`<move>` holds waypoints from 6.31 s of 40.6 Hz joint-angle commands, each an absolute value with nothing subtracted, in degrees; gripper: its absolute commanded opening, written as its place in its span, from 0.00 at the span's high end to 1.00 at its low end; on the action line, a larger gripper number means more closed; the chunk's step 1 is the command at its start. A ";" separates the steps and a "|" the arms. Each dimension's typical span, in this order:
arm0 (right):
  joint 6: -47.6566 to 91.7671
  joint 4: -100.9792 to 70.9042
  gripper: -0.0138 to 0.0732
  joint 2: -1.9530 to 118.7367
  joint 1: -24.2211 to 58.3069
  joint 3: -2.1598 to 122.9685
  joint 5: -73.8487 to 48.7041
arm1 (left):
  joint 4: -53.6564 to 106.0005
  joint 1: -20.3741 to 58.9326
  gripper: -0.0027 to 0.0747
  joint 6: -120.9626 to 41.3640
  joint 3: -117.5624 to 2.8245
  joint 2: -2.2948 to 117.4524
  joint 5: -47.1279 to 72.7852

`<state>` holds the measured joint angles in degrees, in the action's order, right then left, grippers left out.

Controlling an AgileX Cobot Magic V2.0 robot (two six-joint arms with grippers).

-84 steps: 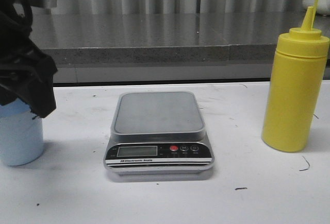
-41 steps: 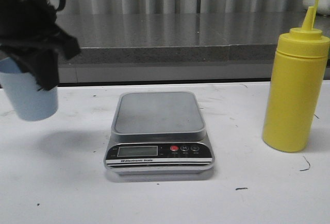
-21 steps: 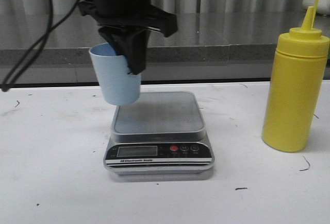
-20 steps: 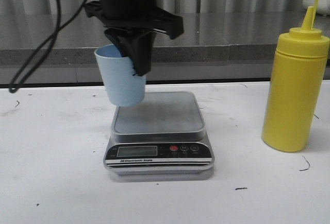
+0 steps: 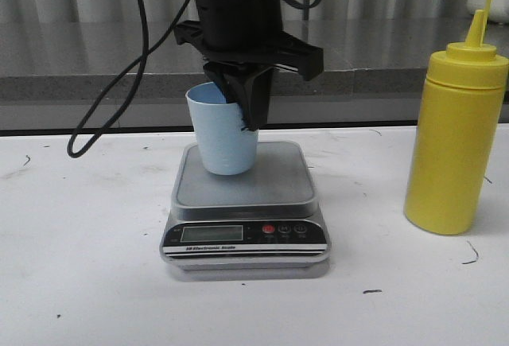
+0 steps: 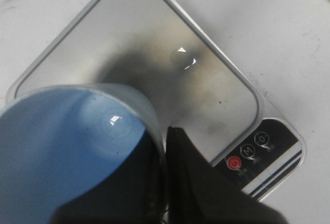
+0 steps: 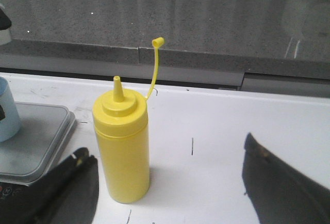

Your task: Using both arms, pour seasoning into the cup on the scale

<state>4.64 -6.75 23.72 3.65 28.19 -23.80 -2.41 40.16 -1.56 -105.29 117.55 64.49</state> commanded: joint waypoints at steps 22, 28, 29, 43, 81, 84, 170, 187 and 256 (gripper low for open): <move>5.09 -6.90 0.16 24.47 3.37 30.23 -19.53 | -1.19 40.58 0.41 -1.05 -107.73 114.43 65.09; 5.09 -6.90 0.16 24.47 3.37 30.18 -19.54 | -1.84 40.58 0.31 -1.05 -111.32 114.43 71.46; 5.09 -6.90 0.16 24.47 3.37 30.18 -19.54 | -2.03 40.48 0.32 -1.05 -112.30 114.43 72.70; 5.09 -6.90 0.16 24.47 3.37 30.18 -19.54 | -2.67 40.38 0.58 -1.05 -111.78 109.10 72.57; 5.09 -6.90 0.16 24.47 3.37 30.18 -19.54 | 1.48 10.25 0.99 1.23 -52.28 59.94 41.34; 5.09 -6.90 0.16 24.47 3.37 30.18 -19.54 | 1.57 9.58 0.99 1.23 -46.56 54.67 37.40; -2.46 -7.69 0.16 81.90 15.44 11.10 48.15 | 2.95 9.58 0.99 1.23 -19.75 2.84 17.59; -8.54 -4.72 0.16 102.02 15.44 11.10 73.31 | 2.95 9.58 0.99 1.23 -19.75 2.84 17.59; -8.48 -10.57 0.16 105.10 15.44 23.80 73.03 | 2.95 9.58 0.99 1.23 -19.75 2.84 17.69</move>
<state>-8.66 -10.31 107.13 15.60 22.19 65.37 2.33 9.73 0.65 -18.36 2.18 22.38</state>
